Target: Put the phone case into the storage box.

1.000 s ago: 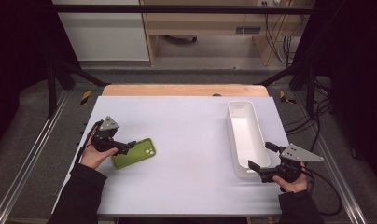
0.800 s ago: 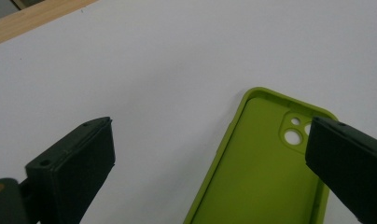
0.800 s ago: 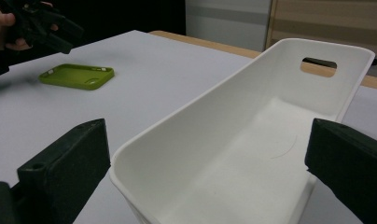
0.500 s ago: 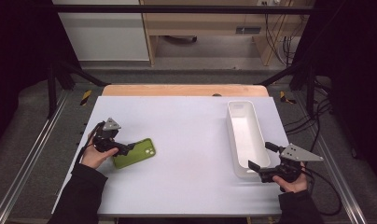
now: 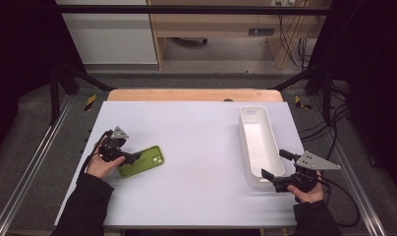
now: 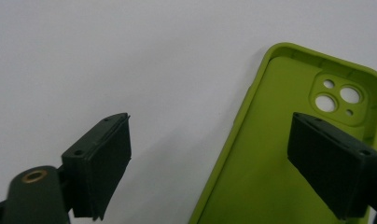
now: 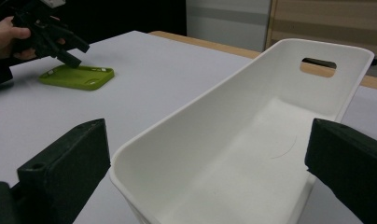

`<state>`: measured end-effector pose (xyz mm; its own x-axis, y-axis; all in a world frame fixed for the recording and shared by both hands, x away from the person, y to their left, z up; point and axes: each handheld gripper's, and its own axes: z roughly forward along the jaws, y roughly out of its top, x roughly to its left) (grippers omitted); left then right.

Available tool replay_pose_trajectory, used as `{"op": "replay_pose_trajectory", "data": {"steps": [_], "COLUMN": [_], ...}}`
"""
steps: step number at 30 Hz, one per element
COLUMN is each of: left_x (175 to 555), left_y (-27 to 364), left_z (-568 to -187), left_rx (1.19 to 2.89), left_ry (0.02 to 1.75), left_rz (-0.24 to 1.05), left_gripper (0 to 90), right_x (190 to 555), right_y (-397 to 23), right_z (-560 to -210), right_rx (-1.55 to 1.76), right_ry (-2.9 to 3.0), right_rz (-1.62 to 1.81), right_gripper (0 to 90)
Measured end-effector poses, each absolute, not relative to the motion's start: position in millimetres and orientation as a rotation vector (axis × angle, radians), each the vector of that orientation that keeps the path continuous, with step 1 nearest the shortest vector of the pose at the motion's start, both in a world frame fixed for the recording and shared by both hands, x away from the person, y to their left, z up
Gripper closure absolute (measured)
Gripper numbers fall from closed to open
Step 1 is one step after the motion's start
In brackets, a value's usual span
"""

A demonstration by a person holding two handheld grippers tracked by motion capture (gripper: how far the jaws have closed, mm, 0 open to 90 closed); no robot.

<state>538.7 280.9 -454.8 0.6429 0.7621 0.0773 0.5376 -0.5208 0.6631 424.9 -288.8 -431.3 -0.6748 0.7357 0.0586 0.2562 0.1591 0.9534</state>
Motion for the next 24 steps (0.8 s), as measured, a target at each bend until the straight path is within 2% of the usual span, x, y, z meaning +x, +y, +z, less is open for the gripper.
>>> {"op": "replay_pose_trajectory", "data": {"steps": [13,24], "left_x": [538.5,540.4], "left_y": [279.9,281.0], "left_z": [-457.6,-460.3], "left_rx": [2.296,2.301], "left_ry": [0.972,0.973], "left_rz": [0.474,0.415], "left_gripper": [40.0,57.0], "right_x": [424.9,424.9], "right_y": [-288.7,-288.7], "right_z": [-431.3,-431.3], "right_rx": [0.94,0.942], "right_ry": [2.022,2.024], "right_rz": [1.53,1.529], "right_gripper": [0.5,0.5]}}
